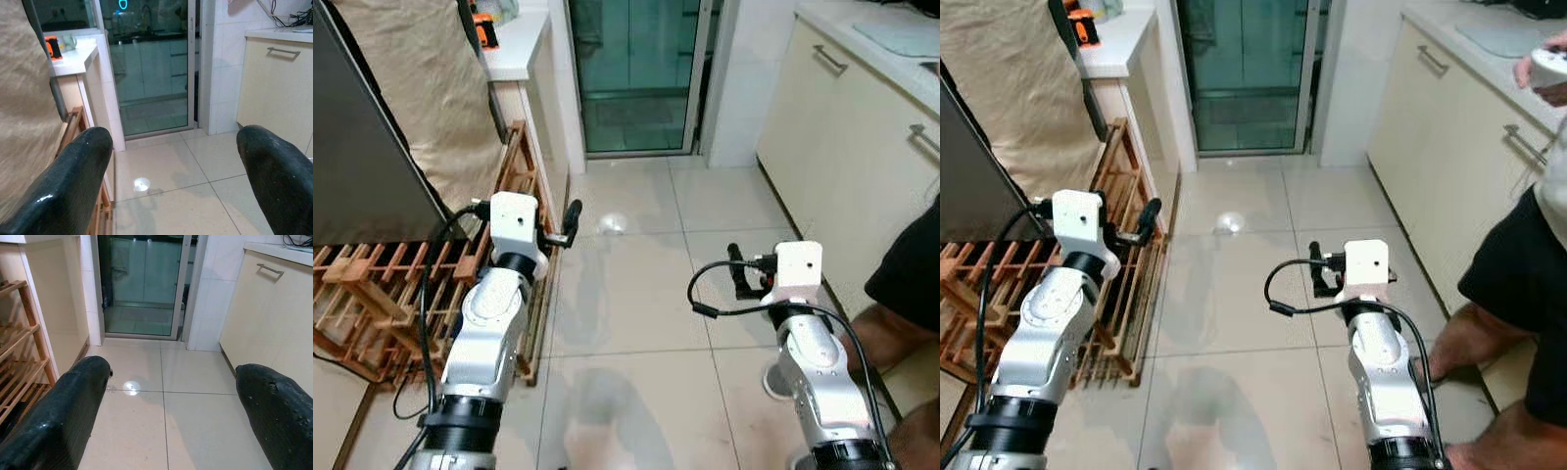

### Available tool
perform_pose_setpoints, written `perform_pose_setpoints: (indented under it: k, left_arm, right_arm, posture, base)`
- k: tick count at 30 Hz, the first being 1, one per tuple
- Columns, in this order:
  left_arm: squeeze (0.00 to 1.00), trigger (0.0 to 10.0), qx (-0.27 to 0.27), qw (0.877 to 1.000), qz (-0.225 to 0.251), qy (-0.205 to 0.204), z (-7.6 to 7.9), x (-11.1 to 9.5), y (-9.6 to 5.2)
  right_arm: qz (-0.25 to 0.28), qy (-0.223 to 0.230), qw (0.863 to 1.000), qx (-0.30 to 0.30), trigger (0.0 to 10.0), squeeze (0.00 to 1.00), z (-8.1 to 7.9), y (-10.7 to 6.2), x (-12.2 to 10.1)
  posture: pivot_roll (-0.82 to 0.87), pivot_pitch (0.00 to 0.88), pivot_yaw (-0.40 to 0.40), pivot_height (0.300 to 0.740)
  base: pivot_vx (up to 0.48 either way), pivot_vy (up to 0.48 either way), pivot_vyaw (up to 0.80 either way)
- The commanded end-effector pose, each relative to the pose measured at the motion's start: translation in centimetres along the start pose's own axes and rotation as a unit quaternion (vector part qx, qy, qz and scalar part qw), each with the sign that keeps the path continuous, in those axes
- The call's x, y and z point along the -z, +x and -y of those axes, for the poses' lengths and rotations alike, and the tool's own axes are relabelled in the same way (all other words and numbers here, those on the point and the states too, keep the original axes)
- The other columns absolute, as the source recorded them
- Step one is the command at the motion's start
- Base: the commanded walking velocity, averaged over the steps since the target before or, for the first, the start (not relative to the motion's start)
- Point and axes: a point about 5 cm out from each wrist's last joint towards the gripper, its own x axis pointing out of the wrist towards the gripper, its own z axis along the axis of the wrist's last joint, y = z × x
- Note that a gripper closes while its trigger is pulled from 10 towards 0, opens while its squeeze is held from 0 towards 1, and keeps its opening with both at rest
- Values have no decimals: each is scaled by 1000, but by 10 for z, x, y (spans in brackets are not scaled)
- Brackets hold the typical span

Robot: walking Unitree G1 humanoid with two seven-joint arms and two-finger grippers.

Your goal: Restocking fridge

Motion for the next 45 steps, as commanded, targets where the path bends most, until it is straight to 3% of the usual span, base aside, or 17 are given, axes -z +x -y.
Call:
perform_pose_setpoints:
  k: [1, 11, 25, 45]
  left_arm:
    - [0, 10000, -4, 1000, -1, 1, -4, 0, 0]
    - [0, 10000, -11, 1000, 0, -11, -4, 0, 1]
    - [0, 10000, -25, 1000, -12, 2, -6, 4, 3]
    - [0, 10000, -9, 1000, 5, 13, 0, -3, 10]
  right_arm:
    - [6, 2, 1000, -3, 10000, 0, -3, 2, -3]
    - [5, 1, 1000, -4, 10000, 0, -3, 2, -2]
    - [8, -1, 1000, -16, 10000, 0, -4, 2, -3]
    - [6, 1, 1000, -29, 10000, 0, -7, 3, -3]
  posture:
    - [-95, 0, 55, 740]
    - [-97, 0, 56, 740]
    - [-101, 0, 49, 740]
    - [-103, 0, 53, 740]
  base:
    - [412, 244, 0]
    - [354, 318, 0]
    - [0, 27, 0]
    - [0, 0, 559]
